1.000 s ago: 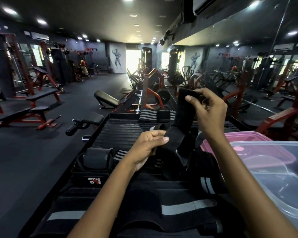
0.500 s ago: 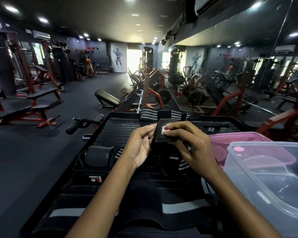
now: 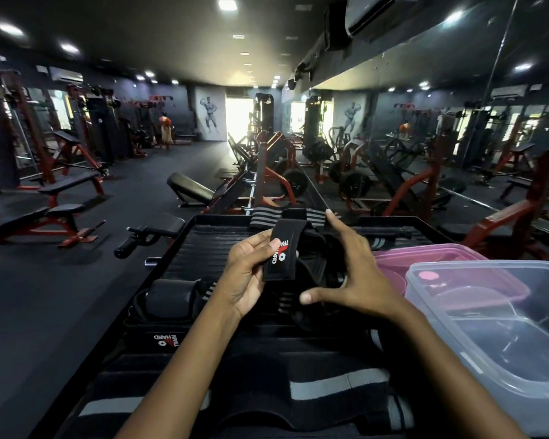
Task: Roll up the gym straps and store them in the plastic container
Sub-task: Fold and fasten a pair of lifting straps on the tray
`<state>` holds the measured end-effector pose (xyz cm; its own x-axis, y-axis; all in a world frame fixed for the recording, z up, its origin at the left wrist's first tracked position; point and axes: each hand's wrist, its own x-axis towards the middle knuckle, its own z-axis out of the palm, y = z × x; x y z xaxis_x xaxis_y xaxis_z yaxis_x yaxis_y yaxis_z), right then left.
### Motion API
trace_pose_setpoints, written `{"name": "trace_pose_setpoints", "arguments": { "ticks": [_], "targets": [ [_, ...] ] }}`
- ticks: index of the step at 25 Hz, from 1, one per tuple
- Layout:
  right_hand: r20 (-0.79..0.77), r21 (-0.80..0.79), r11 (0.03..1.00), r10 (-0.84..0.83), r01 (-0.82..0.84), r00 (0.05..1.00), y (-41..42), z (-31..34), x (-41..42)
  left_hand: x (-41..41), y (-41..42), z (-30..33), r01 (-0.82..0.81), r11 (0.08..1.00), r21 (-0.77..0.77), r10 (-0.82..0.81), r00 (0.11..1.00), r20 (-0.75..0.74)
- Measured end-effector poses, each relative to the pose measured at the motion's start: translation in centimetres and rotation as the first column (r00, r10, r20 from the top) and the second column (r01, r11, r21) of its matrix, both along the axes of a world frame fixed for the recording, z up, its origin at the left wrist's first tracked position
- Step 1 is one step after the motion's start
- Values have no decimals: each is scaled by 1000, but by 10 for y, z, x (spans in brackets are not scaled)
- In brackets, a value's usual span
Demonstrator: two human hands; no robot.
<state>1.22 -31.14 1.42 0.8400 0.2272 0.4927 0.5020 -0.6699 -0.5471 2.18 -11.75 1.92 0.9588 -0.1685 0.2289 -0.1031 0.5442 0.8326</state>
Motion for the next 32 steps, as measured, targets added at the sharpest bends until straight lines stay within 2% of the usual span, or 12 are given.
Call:
{"name": "trace_pose_setpoints", "arguments": {
  "ticks": [2, 4, 6, 10, 14, 16, 18, 19, 21, 23, 28, 32],
  "targets": [
    [-200, 48, 996, 80, -72, 976, -2, 0, 8, 1, 0, 1, -16, 999, -50, 17, 1000, 9],
    [-251, 139, 974, 208, -178, 945, 2, -3, 10, -1, -1, 3, -45, 993, -109, 46, 999, 14],
    [-201, 103, 974, 220, -202, 955, 7, -9, 12, 0, 1, 4, -97, 983, -155, 96, 995, -14],
    [-23, 102, 993, 57, -55, 998, 9, -12, 14, 0, -1, 2, -123, 962, -243, 93, 987, -130],
    [-76, 228, 970, -65, 81, 995, 2, -8, 9, 6, -2, -1, -203, 979, -9, 202, 976, -77],
    [-142, 291, 949, -83, 122, 986, 0, -8, 11, 12, 4, -9, -256, 924, 283, 225, 964, 140],
    [-167, 429, 897, -40, 109, 985, 1, -9, 14, 14, 10, -13, -271, 797, 539, 64, 926, 371],
    [-185, 521, 847, -11, 108, 983, 2, -8, 14, 12, 12, -14, -236, 761, 604, -45, 910, 413],
    [-278, 692, 704, 59, 157, 959, 2, -4, 14, 12, 15, -17, -126, 749, 651, -192, 898, 396],
    [-412, 757, 611, 168, 233, 895, 0, -1, 12, 13, 15, -18, -162, 707, 688, -207, 884, 420],
    [-585, 672, 680, 246, 293, 773, -4, -1, 15, 14, 10, -16, -333, 720, 609, 6, 881, 474],
    [-427, 806, 583, 456, 100, 781, -2, -2, 16, 12, 6, -13, -459, 731, 505, 257, 871, 420]
  ]
}}
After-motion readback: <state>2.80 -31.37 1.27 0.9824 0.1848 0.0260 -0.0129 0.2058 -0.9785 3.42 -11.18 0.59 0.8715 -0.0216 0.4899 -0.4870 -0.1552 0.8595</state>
